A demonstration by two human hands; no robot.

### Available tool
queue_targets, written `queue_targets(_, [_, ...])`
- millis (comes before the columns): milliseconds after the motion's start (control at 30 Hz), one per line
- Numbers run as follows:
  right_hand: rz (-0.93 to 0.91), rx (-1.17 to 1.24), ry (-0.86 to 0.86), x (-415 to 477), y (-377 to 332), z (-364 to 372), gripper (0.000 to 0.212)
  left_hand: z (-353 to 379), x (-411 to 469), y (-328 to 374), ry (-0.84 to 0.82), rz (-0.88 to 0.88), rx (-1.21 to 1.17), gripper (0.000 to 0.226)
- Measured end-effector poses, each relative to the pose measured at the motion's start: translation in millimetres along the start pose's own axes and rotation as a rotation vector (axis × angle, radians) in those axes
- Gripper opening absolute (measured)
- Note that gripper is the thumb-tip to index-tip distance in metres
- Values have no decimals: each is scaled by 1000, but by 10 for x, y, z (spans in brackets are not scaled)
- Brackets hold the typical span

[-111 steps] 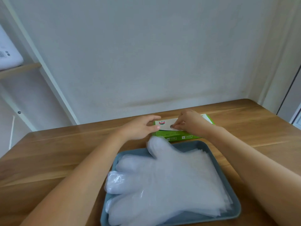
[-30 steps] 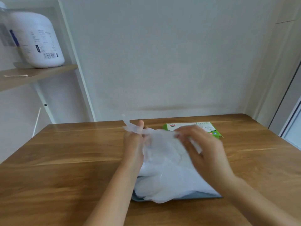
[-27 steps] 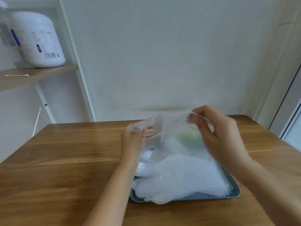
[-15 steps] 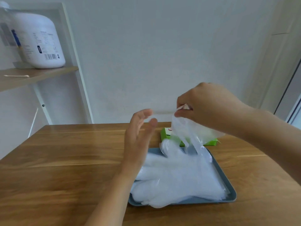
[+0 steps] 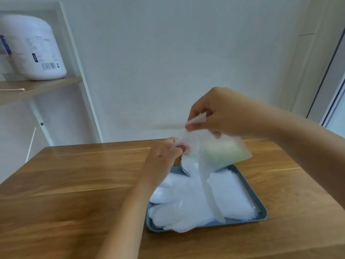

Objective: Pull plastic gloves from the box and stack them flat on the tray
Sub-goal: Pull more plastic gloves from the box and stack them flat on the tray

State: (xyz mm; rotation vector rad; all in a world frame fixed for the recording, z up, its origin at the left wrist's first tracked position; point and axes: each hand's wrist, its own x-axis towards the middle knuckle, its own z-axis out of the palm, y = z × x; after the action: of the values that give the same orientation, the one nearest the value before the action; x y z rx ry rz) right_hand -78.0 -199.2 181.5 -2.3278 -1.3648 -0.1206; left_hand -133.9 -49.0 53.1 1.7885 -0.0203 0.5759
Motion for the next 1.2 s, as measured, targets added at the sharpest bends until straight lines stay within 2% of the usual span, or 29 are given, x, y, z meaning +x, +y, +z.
queue_targets(67, [68,190,41,-15,80,-36,18,-51,13,-16,-27,-89,-131,41])
queue_targets(200, [209,509,60,-87,346,20,28,-79,23,34,-31,-273,-480,30])
queue_targets(333, [375,771,88,-164,662,285,28,-111,21,2,-115,-391,-358,25])
queue_targets(433, [527,938,75,-215,846,564,24,-158,38,-62,-327,-525,-231,52])
queue_targets(500, [646,1021,58,-267,912,736,21,-219,26,-106,-451,-557,-150,61])
queue_targets(600, [766,945,31,-348,980,976,24,-337,34,-190,-509,-557,60,46])
queue_targets(667, [762,833,-9,-406,1053,1105,34,-378,51,-266,-470,-596,156,58])
queue_targets(733, [759,701,-24,-455,1124,1163,28,-395,80,-340,-394,-662,171,58])
queue_targets(800, [725,559,-52,-489,1199,1196,31,-403,106,-407,-319,-699,149,41])
queue_targets(933, [666,374,-106,-537,1280,1190,21,-382,145,-489,-145,-690,106,31])
queue_targets(1033, [671,405,-108,-537,1295,1156,14,-368,148,-534,-89,-664,142,18])
queue_targets(1100, [634,509,-97,-529,1238,1106,14,-385,153,-557,-60,-642,100,15])
queue_targets(1200, [470,667,-57,-459,1029,953,19,-388,160,-575,-12,-613,-130,17])
